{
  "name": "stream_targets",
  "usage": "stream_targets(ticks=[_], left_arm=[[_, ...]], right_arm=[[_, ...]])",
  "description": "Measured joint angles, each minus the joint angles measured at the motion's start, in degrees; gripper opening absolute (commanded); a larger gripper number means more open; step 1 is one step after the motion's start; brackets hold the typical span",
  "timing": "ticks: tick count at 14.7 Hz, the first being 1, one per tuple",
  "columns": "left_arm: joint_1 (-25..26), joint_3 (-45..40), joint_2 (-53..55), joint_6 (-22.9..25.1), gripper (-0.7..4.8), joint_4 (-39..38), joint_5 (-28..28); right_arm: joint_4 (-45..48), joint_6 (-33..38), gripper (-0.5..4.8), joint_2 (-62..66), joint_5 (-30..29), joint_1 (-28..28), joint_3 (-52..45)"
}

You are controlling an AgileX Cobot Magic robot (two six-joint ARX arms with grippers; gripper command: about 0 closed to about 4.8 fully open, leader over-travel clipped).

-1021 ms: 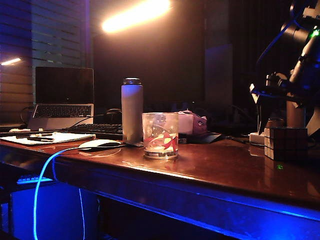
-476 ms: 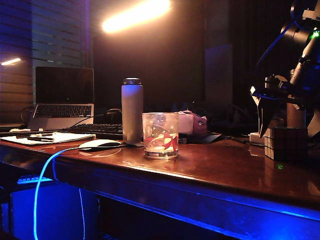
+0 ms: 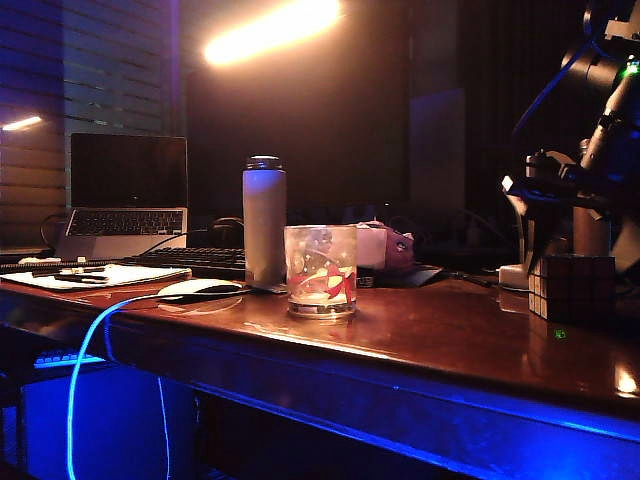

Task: Stack the Rubik's Cube on top of the glass cup.

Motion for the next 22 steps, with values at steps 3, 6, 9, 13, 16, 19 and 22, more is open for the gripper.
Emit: stream_targets(ticks=[3,6,9,13,16,19,22], left_arm=[[0.00,0.00,0.00,0.00,-0.03,-0.02,0.00],[0.00,0.00,0.00,0.00,-0.03,-0.02,0.00],[0.00,0.00,0.00,0.00,-0.03,-0.02,0.02],[0.00,0.00,-0.02,-0.31,-0.03,0.00,0.02],[0.00,0.00,-0.04,-1.07,-0.03,0.00,0.02],[0.00,0.00,-0.11,-1.09,-0.03,-0.02,0.63],[0.00,0.00,-0.11,-1.09,-0.03,0.02,0.66]], right_arm=[[-0.31,-0.15,4.15,0.00,-1.36,0.00,0.00],[-0.24,-0.15,1.96,-0.04,-1.29,-0.04,0.02],[0.20,-0.11,1.58,-0.13,-1.29,-0.02,0.07],[0.59,-0.11,1.58,-0.13,-1.29,-0.02,0.07],[0.50,-0.11,1.58,0.22,-1.51,-0.02,1.79],[0.39,-0.20,1.58,0.15,-2.47,-0.02,8.00],[-0.90,-0.33,1.57,0.20,-7.10,-0.02,13.60]])
